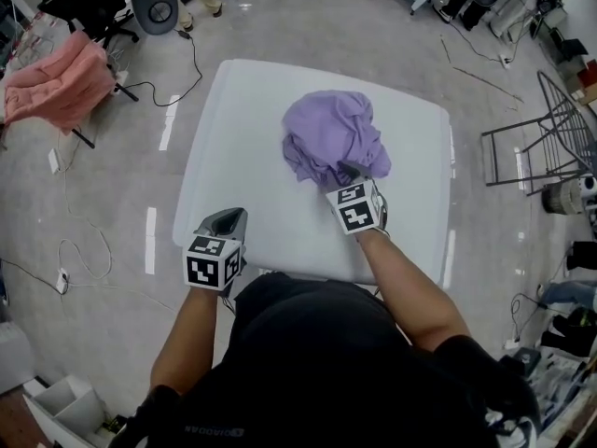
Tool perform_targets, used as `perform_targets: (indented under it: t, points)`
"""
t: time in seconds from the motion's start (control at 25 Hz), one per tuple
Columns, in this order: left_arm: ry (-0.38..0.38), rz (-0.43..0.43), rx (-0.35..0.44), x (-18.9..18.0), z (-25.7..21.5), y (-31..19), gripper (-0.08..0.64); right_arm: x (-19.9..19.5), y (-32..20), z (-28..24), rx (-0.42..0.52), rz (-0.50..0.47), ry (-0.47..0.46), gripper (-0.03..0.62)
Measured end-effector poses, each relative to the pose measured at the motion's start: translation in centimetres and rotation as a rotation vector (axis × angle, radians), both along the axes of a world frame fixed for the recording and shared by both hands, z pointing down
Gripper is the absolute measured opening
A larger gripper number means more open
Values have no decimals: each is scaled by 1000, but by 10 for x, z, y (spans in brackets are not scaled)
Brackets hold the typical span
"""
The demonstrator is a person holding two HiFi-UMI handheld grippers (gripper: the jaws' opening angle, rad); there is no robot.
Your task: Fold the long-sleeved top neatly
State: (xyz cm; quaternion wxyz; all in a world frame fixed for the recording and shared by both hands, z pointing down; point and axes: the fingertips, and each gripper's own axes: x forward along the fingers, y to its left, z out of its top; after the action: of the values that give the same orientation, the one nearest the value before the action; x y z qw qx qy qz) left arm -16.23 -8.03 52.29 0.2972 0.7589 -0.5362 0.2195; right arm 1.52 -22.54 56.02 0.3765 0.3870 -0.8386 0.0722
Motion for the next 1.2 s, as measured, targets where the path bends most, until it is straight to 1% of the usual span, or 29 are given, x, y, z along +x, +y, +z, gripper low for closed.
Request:
perform_targets:
  t: [0.08,0.16,0.2,0.32,0.44,0.6,0.64,0.68,0.72,0.84,0.92,1.08,1.16,1.2]
  points:
    - [-4,-1,2,-4,-1,-1,5,8,-7,0,-24,62,-42,61]
    - [-12,6,6,-5,-2,-2,5,19,-11,-7,-37,113,-119,29]
    - [-19,14,12,-5,-4,-4,5,25,-14,-16,-27,124,-161,26]
    - [-39,49,66,-4,-12,-18,5,33,-22,-54,37,116,-268,25]
    - [-50,104,151,3,-31,-42,6,41,-30,-96,97,95,-324,23]
    - [-120,213,264,25,-69,-82,9,46,-38,-161,161,26,-348,21]
    - [-140,247,289,34,-79,-92,32,46,-39,-179,180,1,-348,21]
    - [-157,279,314,43,-89,-101,70,46,-39,-196,203,-23,-343,21]
    - [-169,306,338,53,-100,-110,81,47,-39,-213,227,-46,-335,21]
    - [-166,348,406,76,-132,-137,87,54,-35,-262,289,-89,-333,21]
    - [-171,394,422,92,-143,-153,95,58,-32,-289,312,-97,-347,21]
    - [-218,535,412,132,-134,-165,124,59,-30,-322,323,-95,-361,21]
    - [-205,575,407,154,-126,-159,132,59,-26,-327,323,-96,-352,21]
    - [-190,578,403,164,-121,-155,140,60,-23,-328,324,-97,-342,21]
